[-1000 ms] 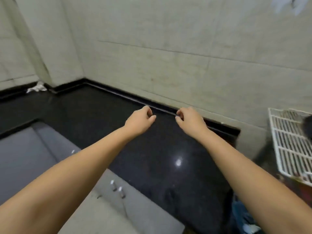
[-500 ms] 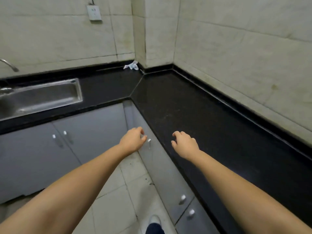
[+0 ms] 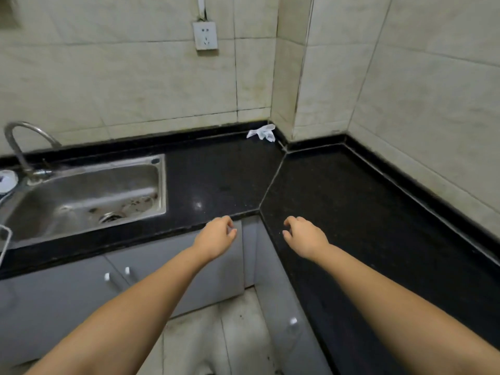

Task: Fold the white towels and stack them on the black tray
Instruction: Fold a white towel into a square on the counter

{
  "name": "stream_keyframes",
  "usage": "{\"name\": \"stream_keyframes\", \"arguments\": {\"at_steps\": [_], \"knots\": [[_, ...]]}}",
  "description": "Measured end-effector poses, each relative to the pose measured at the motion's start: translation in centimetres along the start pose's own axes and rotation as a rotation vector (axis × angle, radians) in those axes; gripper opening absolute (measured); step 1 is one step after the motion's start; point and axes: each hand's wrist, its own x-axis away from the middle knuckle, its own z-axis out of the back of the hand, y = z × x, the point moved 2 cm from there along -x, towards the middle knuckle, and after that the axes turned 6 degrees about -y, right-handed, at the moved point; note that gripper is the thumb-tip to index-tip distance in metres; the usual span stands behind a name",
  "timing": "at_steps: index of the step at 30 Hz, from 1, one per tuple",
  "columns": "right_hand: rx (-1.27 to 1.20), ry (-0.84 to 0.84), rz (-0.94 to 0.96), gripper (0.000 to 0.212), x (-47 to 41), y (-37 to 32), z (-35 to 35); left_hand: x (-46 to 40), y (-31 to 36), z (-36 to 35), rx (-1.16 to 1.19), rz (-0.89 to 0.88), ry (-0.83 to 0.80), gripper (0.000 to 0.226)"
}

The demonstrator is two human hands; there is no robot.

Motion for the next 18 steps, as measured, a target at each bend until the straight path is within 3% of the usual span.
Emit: {"name": "stream_keyframes", "arguments": {"at_steps": [10, 18], "knots": [[-0.113, 0.008, -0.148, 0.030, -18.8, -2.7, 3.3, -21.1, -4.0, 8.0, -0.079, -0.158, -0.115, 0.021], [-0.147, -0.010, -0.190, 0.030, -34.4, -0.6, 6.6, -36.9, -3.0, 8.8, -0.077, -0.202, -0.197, 0.024]]}}
